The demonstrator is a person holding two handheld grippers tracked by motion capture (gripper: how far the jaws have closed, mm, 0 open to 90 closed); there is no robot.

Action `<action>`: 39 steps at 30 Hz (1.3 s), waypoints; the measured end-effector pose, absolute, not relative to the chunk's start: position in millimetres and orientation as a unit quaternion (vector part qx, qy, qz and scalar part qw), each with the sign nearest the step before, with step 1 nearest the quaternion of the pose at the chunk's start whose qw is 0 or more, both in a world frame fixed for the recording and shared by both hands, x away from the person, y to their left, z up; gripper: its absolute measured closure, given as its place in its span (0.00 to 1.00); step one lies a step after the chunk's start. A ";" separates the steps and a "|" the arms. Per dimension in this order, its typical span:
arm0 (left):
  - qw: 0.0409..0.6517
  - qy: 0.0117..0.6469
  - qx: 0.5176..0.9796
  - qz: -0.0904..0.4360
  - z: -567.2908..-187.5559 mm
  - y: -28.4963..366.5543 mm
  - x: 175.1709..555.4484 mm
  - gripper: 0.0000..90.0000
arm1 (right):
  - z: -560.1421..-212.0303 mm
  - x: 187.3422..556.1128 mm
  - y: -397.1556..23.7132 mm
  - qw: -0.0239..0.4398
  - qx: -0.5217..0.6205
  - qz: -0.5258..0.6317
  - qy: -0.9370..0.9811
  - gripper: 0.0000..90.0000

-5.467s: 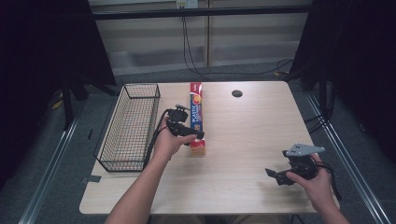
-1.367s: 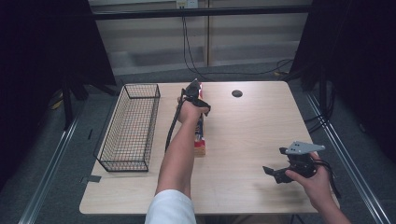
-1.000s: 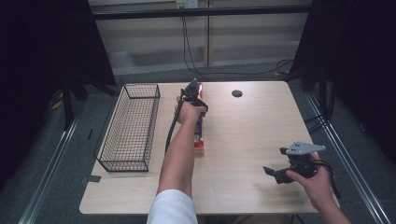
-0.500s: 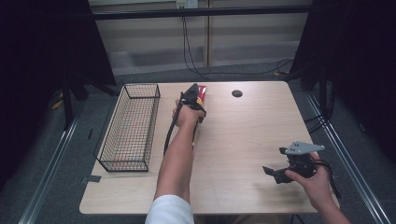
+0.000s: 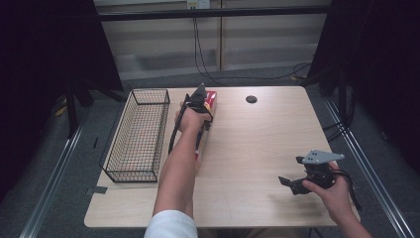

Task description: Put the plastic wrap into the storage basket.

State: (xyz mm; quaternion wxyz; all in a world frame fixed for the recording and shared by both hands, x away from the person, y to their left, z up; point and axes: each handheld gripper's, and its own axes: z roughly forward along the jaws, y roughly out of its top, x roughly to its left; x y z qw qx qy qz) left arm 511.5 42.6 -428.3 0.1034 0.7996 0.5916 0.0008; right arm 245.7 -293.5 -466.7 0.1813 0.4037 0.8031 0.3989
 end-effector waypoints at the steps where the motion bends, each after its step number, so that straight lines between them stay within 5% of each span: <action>1: 0.102 0.589 0.801 -0.001 -425.7 44.4 510.7 0.49 | -466.7 245.7 -293.7 0.182 0.404 0.398 0.803 0.01; 39: 0.115 0.604 0.788 -0.002 -349.9 97.3 487.7 0.49 | -466.1 245.8 -290.6 0.182 0.396 0.400 0.806 0.01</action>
